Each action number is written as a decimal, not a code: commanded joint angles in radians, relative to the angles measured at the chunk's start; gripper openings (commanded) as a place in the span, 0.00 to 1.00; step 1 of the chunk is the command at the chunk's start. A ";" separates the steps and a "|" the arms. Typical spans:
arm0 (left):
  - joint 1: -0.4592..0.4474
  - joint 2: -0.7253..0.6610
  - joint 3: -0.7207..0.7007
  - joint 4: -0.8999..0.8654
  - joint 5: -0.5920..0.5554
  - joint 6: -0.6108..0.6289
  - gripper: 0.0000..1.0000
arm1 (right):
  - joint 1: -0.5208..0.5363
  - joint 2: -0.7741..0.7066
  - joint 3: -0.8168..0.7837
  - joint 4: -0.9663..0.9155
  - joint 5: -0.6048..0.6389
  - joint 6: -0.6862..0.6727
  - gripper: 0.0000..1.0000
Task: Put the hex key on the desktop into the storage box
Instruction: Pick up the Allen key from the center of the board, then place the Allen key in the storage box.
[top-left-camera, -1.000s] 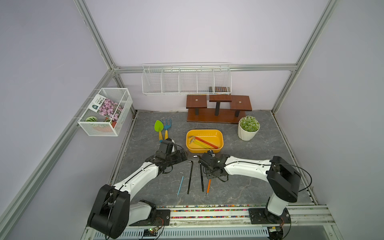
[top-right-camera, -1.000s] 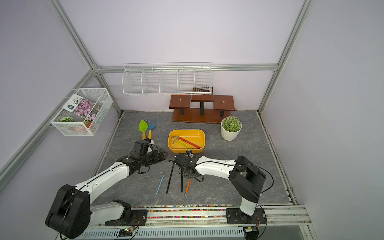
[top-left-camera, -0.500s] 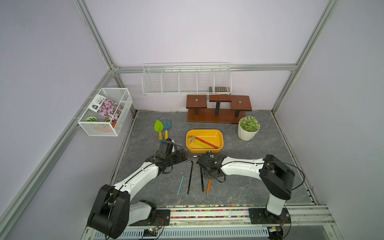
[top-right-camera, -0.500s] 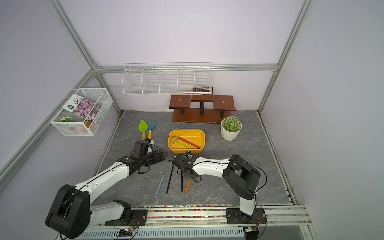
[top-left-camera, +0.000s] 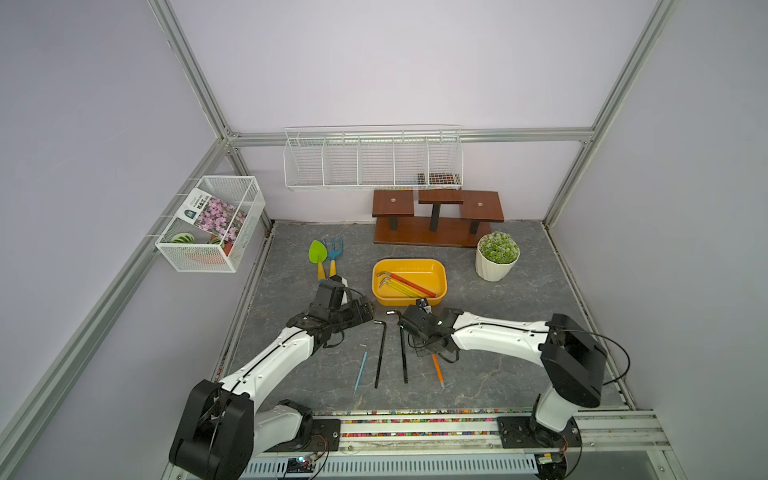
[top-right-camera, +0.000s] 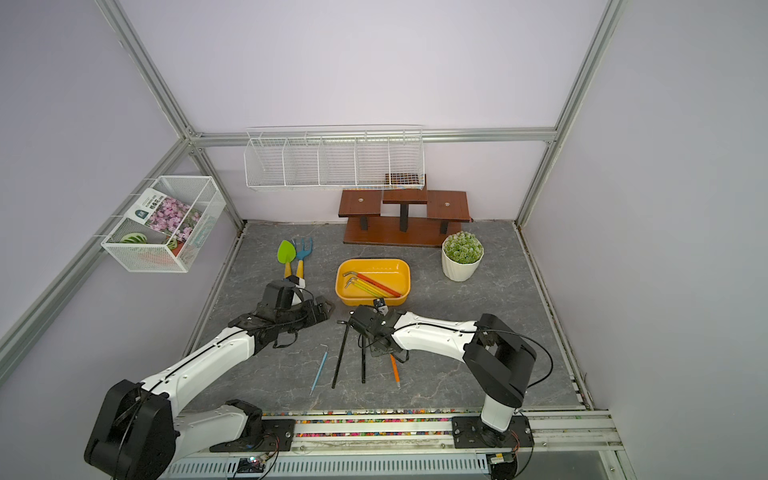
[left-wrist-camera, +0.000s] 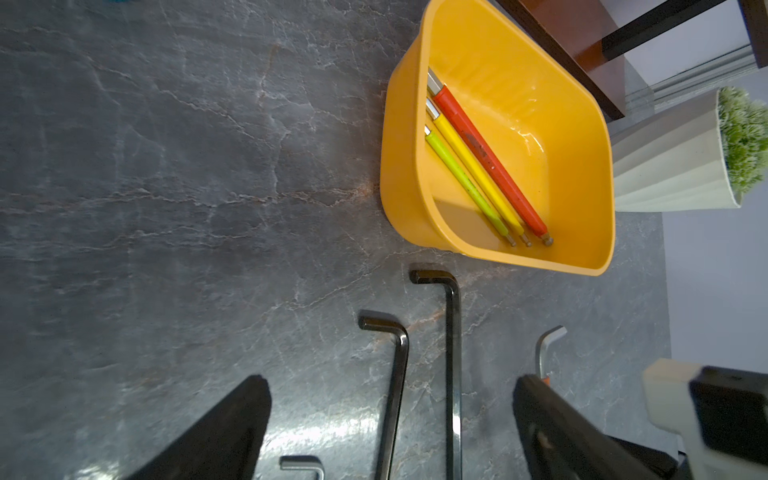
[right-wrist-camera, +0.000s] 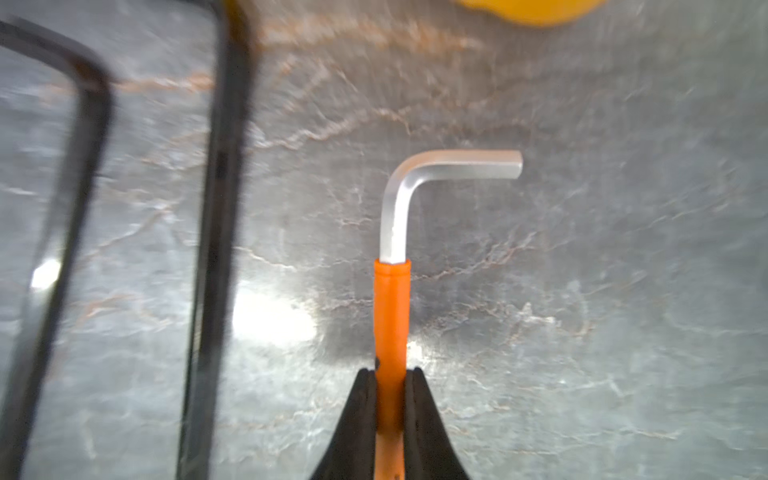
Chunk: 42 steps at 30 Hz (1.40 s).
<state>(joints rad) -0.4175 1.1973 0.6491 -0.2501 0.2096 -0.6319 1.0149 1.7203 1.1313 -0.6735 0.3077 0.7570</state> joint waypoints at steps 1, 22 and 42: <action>-0.003 -0.016 0.040 -0.018 0.007 -0.005 0.96 | -0.005 -0.043 0.056 -0.050 0.051 -0.105 0.07; -0.003 0.033 0.119 0.018 0.004 -0.025 0.96 | -0.192 -0.073 0.317 -0.067 -0.129 -0.500 0.04; 0.117 0.100 0.144 0.027 0.051 0.027 0.96 | -0.289 0.281 0.774 -0.180 -0.243 -0.794 0.04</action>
<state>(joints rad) -0.3119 1.2846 0.7662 -0.2352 0.2405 -0.6369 0.7361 1.9743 1.8469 -0.8265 0.0826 0.0273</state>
